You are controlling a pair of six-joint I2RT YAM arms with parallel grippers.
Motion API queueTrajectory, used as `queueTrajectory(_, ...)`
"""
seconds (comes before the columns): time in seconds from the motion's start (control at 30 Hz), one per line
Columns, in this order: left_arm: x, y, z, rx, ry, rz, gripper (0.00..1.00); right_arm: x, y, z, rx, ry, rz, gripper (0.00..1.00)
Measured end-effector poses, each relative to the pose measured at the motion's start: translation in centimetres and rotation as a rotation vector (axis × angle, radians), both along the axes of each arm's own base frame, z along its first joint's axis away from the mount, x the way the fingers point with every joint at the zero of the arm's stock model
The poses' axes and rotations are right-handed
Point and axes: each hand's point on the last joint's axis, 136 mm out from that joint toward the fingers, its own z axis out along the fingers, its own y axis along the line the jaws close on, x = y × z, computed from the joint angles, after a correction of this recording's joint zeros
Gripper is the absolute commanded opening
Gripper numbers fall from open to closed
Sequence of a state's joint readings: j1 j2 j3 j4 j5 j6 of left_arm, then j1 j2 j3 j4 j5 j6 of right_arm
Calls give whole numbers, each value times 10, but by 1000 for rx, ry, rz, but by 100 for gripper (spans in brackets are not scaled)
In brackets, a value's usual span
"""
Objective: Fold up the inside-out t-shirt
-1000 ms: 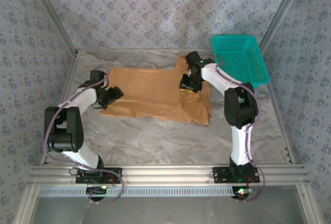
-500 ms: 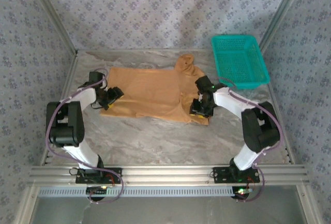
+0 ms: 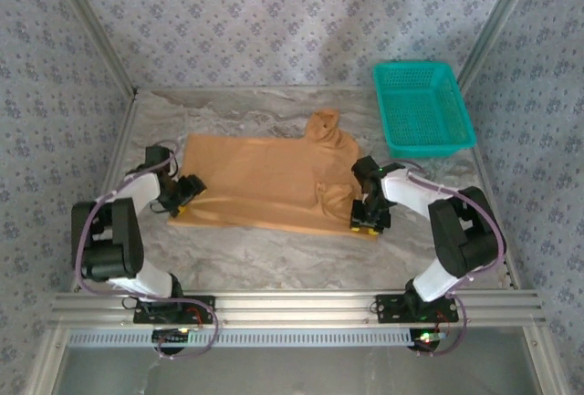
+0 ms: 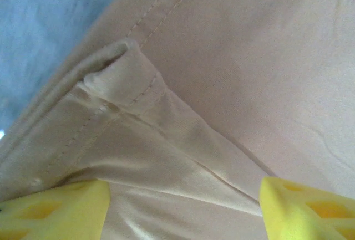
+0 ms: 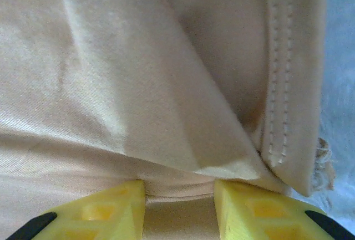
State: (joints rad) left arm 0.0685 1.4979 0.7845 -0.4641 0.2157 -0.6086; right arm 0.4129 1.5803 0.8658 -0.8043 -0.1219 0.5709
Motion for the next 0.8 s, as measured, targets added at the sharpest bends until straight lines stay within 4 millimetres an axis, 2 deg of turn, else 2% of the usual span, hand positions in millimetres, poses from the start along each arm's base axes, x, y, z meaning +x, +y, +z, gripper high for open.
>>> queueTrajectory(0.07,-15,-3,5,20,20,-15,73,-9,-6,3,-27,22,11,40)
queueTrajectory(0.17,-20,-6,26,42,-20,-35,73,-12,-9,22,-50,15,32,45)
queueTrajectory(0.2,-17,-6,35,51,-44,-40,72,-6,-6,33,-47,-8,41,55)
queueTrajectory(0.27,-6,-6,56,62,-101,-46,70,20,6,64,-14,-107,55,63)
queueTrajectory(0.4,37,-2,96,78,-209,-33,63,96,38,143,83,-401,69,63)
queueTrajectory(0.5,81,8,112,85,-255,-7,56,153,50,176,119,-545,34,59)
queueTrajectory(0.57,108,16,112,89,-258,10,51,192,54,179,122,-589,0,54)
queueTrajectory(0.63,135,22,106,93,-255,17,50,234,55,169,121,-604,-46,51)
queueTrajectory(0.7,157,28,94,95,-239,21,50,271,54,149,117,-598,-91,50)
queueTrajectory(0.8,176,31,79,101,-215,17,50,313,48,112,113,-568,-157,49)
